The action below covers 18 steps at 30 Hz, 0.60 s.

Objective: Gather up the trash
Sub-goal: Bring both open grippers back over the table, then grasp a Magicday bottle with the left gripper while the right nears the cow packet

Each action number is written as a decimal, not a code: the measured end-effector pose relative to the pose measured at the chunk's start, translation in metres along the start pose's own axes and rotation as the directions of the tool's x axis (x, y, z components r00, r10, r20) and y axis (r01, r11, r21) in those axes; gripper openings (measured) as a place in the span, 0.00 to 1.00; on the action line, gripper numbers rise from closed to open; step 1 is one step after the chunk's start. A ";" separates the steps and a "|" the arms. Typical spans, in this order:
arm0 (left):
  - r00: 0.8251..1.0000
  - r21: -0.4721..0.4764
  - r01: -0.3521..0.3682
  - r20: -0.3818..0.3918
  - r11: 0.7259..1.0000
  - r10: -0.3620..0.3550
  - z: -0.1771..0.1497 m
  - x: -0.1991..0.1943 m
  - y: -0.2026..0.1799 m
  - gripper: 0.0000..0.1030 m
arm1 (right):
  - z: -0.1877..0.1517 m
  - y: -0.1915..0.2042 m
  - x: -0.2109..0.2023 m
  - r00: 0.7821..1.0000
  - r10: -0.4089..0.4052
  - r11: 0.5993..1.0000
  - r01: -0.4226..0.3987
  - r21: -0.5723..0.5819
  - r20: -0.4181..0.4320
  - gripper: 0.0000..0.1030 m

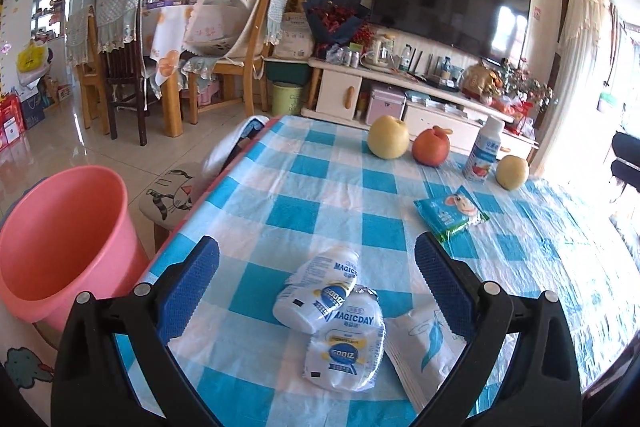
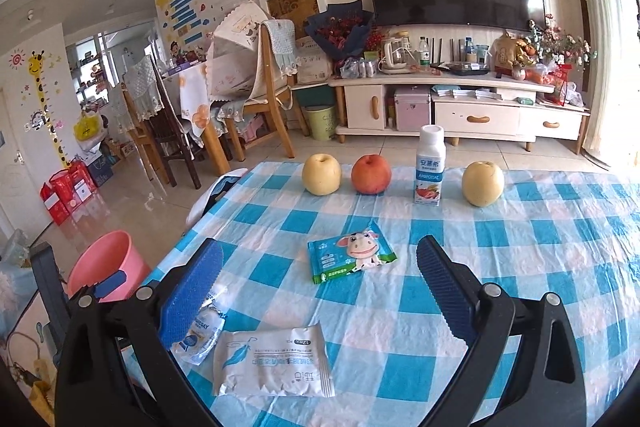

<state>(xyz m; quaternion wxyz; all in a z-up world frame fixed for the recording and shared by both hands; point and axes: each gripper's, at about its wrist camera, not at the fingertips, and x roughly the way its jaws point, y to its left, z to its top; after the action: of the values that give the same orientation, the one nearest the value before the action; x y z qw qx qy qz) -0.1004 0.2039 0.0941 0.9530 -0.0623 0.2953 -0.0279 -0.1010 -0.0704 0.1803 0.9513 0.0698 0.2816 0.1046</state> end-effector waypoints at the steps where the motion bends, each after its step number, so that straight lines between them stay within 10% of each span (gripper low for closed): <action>1: 1.000 0.005 -0.002 -0.012 1.000 0.003 0.000 0.003 -0.001 0.96 | 0.001 -0.004 -0.001 1.000 -0.006 1.000 0.006 0.001 0.003 0.94; 18: 0.967 0.122 0.147 -0.226 0.982 -0.116 -0.063 -0.007 -0.083 0.96 | 0.008 -0.039 0.011 0.995 -0.084 0.996 0.083 -0.025 -0.044 0.94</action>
<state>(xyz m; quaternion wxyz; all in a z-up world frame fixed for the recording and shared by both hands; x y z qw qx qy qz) -0.1435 0.1157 0.0577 0.9128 -0.0126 0.3907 -0.1181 -0.0810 -0.1065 0.1739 0.9490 0.0447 0.3042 0.0693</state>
